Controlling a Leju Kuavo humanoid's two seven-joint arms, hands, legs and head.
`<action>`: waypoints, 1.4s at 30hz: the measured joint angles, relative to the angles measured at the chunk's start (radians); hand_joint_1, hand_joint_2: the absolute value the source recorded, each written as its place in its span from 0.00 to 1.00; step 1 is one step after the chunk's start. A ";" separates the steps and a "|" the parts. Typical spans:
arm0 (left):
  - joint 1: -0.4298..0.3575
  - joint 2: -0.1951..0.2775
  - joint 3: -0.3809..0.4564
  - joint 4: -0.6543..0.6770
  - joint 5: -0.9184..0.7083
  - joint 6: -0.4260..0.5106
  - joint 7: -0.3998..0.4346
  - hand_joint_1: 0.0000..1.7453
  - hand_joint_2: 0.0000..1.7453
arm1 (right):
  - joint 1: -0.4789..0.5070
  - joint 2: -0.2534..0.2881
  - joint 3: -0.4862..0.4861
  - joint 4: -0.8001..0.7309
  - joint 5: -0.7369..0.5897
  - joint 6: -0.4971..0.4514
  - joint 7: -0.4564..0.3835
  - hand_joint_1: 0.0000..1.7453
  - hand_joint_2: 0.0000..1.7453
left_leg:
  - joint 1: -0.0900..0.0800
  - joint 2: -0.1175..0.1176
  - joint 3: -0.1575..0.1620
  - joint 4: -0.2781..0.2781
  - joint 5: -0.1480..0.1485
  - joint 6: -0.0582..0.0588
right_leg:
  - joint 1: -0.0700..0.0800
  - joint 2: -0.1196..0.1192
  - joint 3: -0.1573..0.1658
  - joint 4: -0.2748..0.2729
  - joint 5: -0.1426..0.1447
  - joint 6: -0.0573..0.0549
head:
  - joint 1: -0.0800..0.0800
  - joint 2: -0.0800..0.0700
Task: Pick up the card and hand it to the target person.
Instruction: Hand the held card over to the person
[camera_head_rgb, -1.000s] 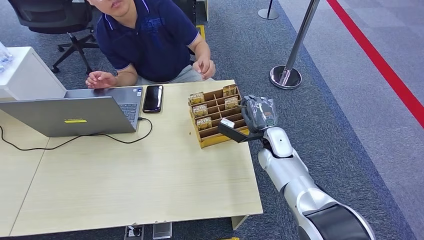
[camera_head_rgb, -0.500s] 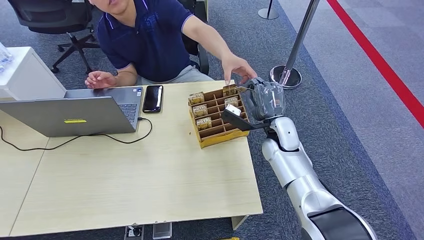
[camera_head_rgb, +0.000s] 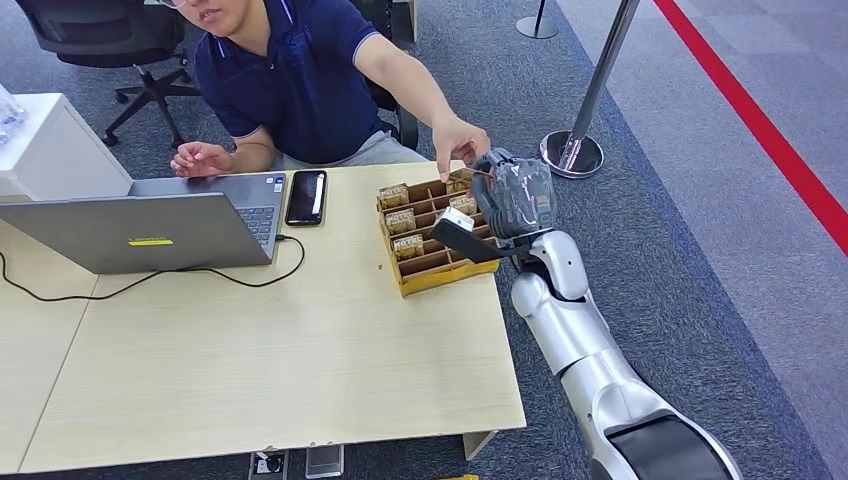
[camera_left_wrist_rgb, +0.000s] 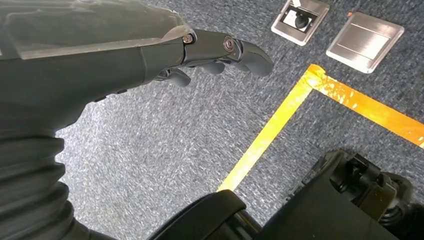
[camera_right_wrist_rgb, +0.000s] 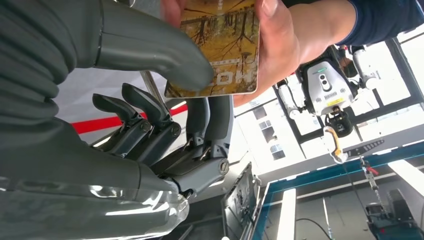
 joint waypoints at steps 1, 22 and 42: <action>0.000 0.000 0.000 0.000 0.000 -0.001 -0.001 0.00 1.00 | 0.000 0.002 0.002 0.000 -0.005 0.000 -0.002 1.00 1.00 | 0.000 0.000 0.000 0.000 0.000 0.000 | 0.000 0.000 0.000 0.000 0.000 0.000 | 0.000 0.000; 0.013 0.000 -0.003 0.001 -0.002 0.018 0.007 0.00 0.00 | -0.013 0.012 0.020 0.001 -0.025 -0.011 0.032 0.00 0.00 | 0.000 0.000 0.000 0.000 0.000 0.000 | 0.000 0.000 0.000 0.000 0.000 0.000 | 0.001 0.000; 0.020 0.001 -0.003 0.002 -0.004 0.036 0.000 0.00 0.00 | 0.005 -0.071 -0.074 0.086 -0.006 -0.104 0.085 0.00 0.00 | 0.000 0.000 0.000 0.000 0.000 0.000 | 0.000 0.000 -0.001 -0.001 0.000 0.000 | 0.001 0.000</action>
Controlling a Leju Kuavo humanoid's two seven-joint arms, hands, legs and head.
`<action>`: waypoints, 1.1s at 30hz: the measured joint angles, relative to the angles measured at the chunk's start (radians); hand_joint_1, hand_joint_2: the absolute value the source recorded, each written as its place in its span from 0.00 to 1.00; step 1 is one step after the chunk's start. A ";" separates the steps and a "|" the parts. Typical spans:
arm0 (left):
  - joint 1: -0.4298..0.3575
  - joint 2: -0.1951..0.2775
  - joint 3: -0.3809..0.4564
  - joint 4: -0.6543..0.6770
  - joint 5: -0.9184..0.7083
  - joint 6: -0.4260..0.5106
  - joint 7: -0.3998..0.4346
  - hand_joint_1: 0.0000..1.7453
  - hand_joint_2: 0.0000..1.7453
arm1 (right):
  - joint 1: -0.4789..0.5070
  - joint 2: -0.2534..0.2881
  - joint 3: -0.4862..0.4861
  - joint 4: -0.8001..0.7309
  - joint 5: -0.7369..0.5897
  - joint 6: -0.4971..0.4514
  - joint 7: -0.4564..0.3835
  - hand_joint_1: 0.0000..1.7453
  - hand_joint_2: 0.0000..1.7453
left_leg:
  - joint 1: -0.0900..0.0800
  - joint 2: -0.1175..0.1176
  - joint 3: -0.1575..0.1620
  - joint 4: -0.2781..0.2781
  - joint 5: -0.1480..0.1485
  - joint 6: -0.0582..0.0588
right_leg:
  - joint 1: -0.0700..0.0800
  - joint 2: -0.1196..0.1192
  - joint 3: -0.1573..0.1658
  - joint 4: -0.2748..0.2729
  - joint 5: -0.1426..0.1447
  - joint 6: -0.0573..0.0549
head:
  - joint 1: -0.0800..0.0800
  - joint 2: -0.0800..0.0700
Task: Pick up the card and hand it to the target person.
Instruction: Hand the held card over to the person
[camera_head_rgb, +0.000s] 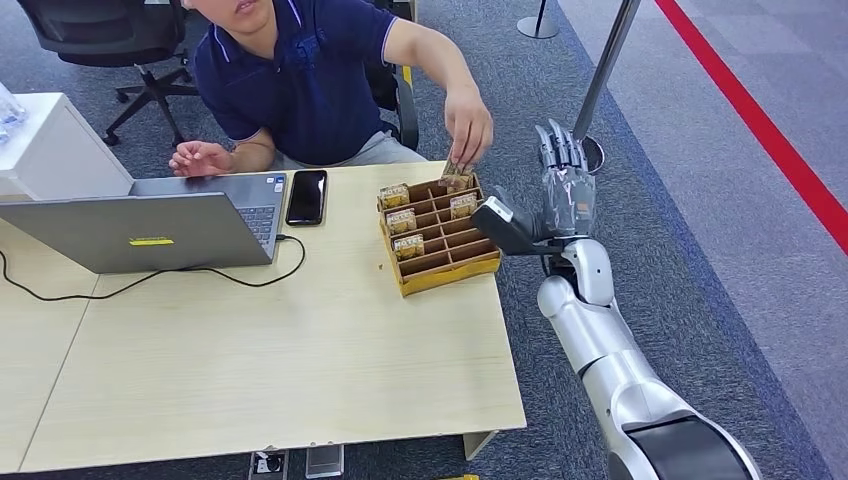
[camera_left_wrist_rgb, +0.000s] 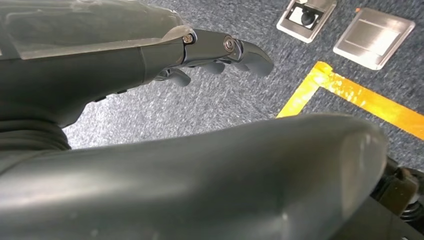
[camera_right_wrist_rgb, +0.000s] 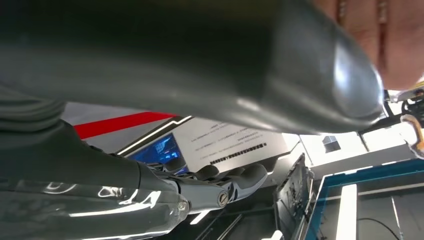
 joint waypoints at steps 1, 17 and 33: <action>0.000 0.000 0.000 0.000 0.000 -0.001 0.002 0.00 0.00 | 0.005 -0.006 -0.011 0.005 0.006 -0.006 0.004 0.00 0.00 | 0.000 0.000 0.000 0.000 0.000 0.000 | 0.000 0.000 0.000 0.000 0.000 0.000 | 0.000 0.000; 0.005 0.000 -0.001 0.000 -0.006 0.001 0.003 0.00 0.00 | 0.162 -0.076 -0.221 0.077 0.013 -0.042 0.030 0.00 0.00 | 0.000 -0.001 -0.001 0.000 0.000 0.000 | 0.000 -0.001 -0.001 -0.001 0.000 0.000 | -0.002 0.000; 0.011 0.000 -0.016 0.000 -0.009 0.003 0.021 0.00 0.00 | 0.282 -0.097 -0.416 0.260 -0.014 -0.021 0.076 0.00 0.00 | 0.000 -0.001 -0.001 0.000 0.000 0.000 | 0.000 -0.001 -0.001 -0.001 0.000 0.000 | -0.001 0.000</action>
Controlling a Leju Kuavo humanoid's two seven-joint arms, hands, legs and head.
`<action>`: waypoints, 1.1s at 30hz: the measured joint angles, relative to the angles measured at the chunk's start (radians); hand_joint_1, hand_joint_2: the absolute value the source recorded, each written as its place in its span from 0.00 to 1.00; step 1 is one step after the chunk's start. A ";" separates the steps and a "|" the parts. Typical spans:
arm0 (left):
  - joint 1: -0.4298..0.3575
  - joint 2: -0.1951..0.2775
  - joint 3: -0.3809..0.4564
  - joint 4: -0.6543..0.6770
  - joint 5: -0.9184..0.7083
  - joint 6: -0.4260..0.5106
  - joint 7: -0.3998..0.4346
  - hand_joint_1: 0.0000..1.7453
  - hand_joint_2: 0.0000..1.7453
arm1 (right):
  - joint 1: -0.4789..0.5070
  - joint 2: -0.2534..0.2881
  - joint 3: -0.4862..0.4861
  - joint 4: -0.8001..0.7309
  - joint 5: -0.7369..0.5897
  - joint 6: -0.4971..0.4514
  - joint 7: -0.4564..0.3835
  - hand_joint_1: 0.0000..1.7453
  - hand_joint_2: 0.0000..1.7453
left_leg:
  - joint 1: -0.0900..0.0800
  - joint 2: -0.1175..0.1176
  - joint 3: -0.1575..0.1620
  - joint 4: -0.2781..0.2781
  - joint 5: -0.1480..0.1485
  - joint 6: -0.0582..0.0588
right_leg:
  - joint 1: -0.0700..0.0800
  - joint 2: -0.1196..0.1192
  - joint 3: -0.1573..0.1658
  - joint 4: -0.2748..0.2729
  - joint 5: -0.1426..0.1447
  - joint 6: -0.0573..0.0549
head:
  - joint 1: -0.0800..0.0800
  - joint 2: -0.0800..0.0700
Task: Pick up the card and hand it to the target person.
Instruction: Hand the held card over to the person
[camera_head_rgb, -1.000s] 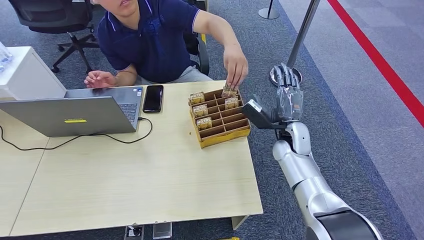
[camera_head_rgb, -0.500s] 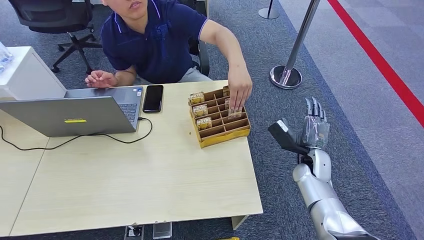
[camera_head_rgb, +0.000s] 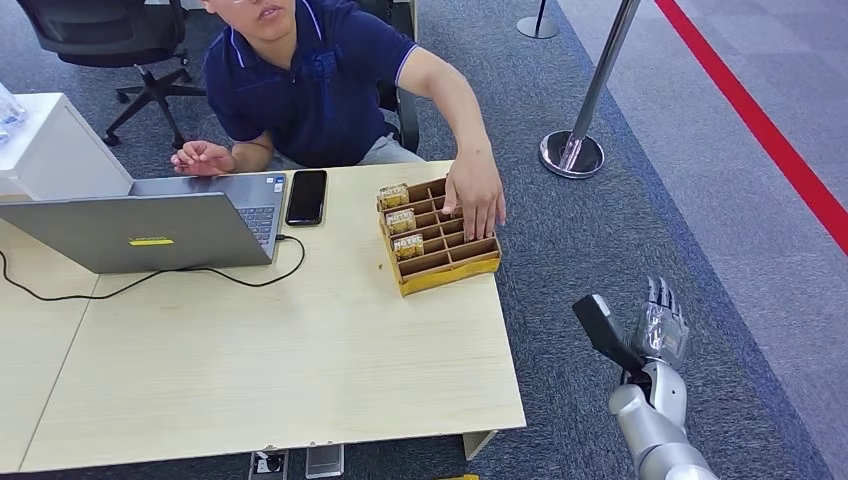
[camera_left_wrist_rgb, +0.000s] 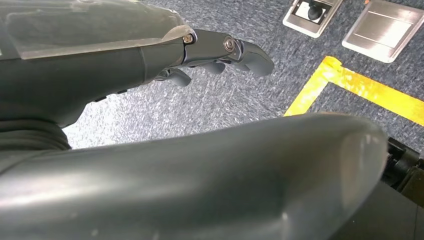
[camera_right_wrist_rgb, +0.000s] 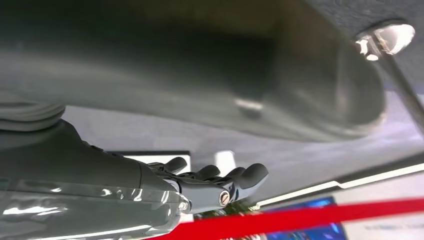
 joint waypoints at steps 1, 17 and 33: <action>0.000 0.000 0.000 0.000 0.000 0.000 0.000 0.00 0.00 | 0.002 0.000 -0.011 0.018 -0.004 0.003 0.003 0.00 0.00 | 0.000 0.000 0.000 0.000 0.000 0.000 | 0.000 0.000 0.000 0.000 0.000 0.000 | 0.000 0.000; -0.001 0.000 -0.009 0.000 -0.016 -0.002 0.027 0.00 0.00 | 0.066 0.002 -0.167 0.238 -0.092 0.173 0.082 0.00 0.00 | 0.000 0.000 0.000 0.000 0.000 0.000 | 0.000 0.000 0.000 0.000 0.000 0.000 | 0.000 0.000; -0.008 0.000 -0.014 0.000 -0.021 -0.040 0.032 0.00 0.00 | 0.130 0.083 -0.246 0.334 -0.127 0.441 0.233 0.00 0.00 | 0.000 0.001 0.000 0.000 0.000 0.000 | 0.000 0.000 0.000 0.000 0.000 0.000 | 0.000 0.000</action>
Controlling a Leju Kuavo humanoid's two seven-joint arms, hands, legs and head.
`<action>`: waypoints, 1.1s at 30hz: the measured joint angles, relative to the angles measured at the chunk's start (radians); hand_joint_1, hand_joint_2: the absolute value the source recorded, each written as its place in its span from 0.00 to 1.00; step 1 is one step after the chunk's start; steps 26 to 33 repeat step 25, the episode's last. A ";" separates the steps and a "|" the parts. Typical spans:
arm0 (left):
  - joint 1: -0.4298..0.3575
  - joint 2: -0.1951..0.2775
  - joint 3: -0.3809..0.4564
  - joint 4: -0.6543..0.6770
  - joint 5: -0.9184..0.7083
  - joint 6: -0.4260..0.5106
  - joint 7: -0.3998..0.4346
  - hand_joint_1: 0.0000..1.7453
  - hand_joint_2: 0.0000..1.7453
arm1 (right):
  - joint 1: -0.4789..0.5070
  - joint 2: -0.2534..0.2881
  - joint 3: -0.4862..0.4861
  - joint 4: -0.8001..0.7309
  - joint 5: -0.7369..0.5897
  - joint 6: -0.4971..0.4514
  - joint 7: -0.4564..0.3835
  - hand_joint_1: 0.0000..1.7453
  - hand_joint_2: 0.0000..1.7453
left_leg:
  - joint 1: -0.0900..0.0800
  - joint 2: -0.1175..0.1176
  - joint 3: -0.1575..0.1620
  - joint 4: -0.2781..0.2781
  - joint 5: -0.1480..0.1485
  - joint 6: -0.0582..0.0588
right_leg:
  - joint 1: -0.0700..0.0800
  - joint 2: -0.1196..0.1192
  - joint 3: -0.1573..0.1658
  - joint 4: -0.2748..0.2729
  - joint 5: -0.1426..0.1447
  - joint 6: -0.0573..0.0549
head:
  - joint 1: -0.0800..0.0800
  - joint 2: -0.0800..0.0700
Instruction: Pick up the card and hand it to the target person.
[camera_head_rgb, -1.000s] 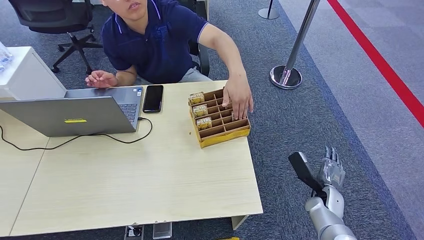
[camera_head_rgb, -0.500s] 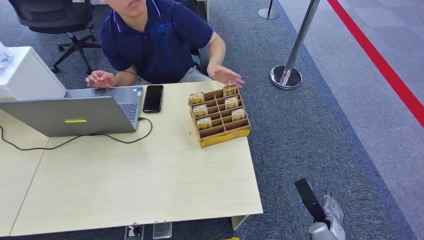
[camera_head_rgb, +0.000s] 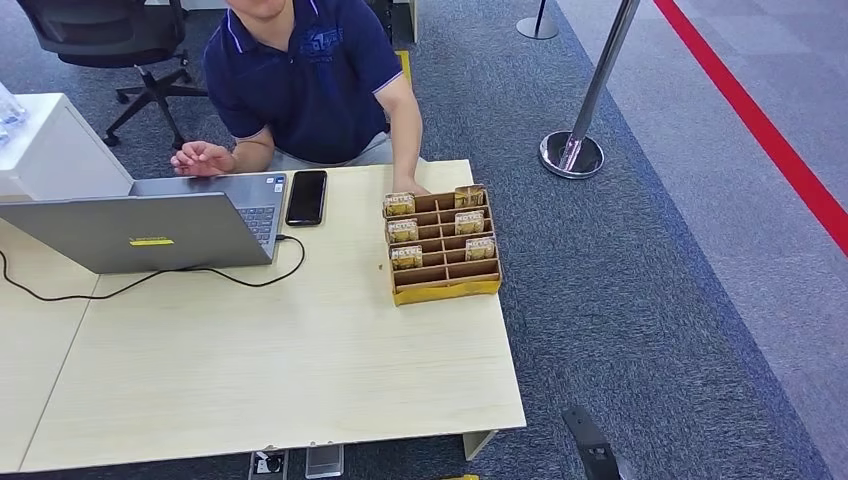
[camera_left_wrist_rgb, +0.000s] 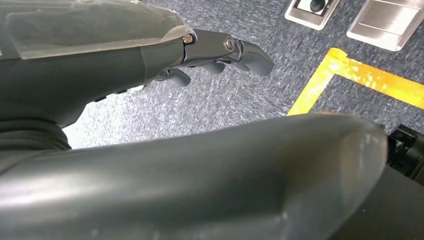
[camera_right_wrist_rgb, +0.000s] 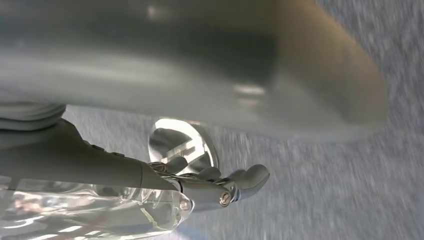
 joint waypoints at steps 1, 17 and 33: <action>-0.002 0.000 -0.001 0.000 0.000 -0.002 -0.001 0.00 0.00 | 0.005 0.005 -0.004 0.004 -0.003 0.018 0.011 0.00 0.00 | 0.000 0.000 0.000 0.000 0.000 0.000 | 0.000 0.000 0.000 0.000 0.000 0.000 | 0.000 0.000; -0.008 0.000 -0.013 0.000 -0.002 -0.053 -0.033 1.00 0.00 | 0.063 0.058 -0.034 0.035 -0.004 0.106 0.051 1.00 0.00 | 0.000 0.000 0.000 0.000 0.000 0.000 | 0.000 0.000 0.000 0.000 0.000 0.000 | 0.000 0.000; -0.014 0.000 -0.012 0.000 0.009 -0.074 -0.050 1.00 1.00 | 0.062 0.075 -0.034 0.037 0.009 0.104 0.053 0.90 0.67 | 0.000 0.000 0.000 0.000 0.000 0.000 | 0.000 0.000 0.000 0.000 0.000 0.000 | 0.000 0.000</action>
